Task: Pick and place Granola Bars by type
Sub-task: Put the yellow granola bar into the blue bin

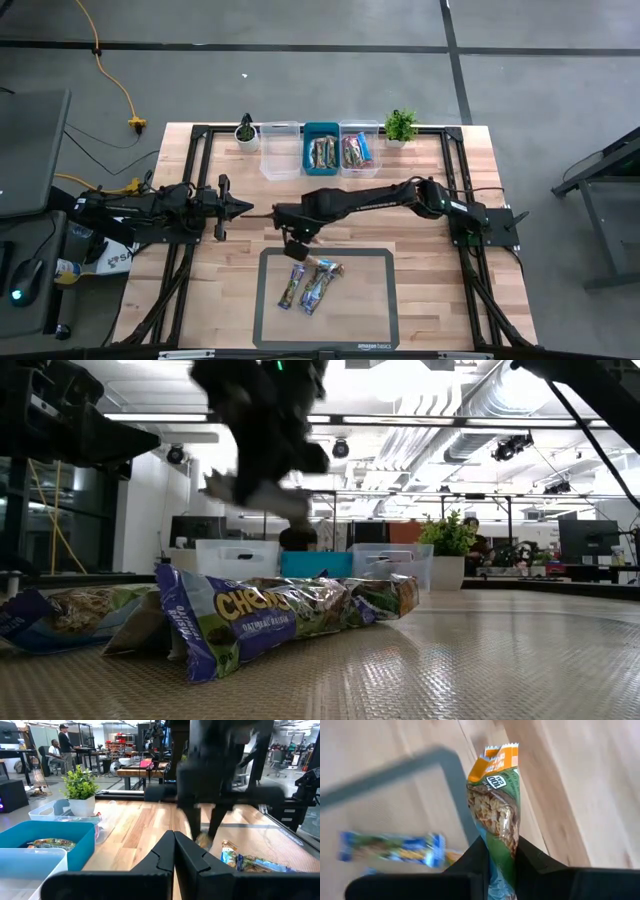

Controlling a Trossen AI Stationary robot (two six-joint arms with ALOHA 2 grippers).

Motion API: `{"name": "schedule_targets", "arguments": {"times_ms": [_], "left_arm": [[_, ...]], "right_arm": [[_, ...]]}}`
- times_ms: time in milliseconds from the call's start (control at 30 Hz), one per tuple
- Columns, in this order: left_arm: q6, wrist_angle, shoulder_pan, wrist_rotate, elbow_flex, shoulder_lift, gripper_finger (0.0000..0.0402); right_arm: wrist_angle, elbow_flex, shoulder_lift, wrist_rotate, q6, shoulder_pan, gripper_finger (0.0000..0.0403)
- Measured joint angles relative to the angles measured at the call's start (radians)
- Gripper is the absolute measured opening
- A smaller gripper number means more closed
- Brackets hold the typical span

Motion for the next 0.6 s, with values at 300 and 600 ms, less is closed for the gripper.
{"name": "schedule_targets", "arguments": {"times_ms": [300,600], "left_arm": [[0.000,0.000,0.000,0.000,0.000,0.000,0.0001],[0.000,0.000,0.000,0.000,0.000,0.000,0.0001]], "right_arm": [[0.100,0.040,-0.117,0.020,-0.024,-0.002,0.0039],[0.115,0.009,-0.298,0.183,-0.056,-0.005,0.0040]]}}
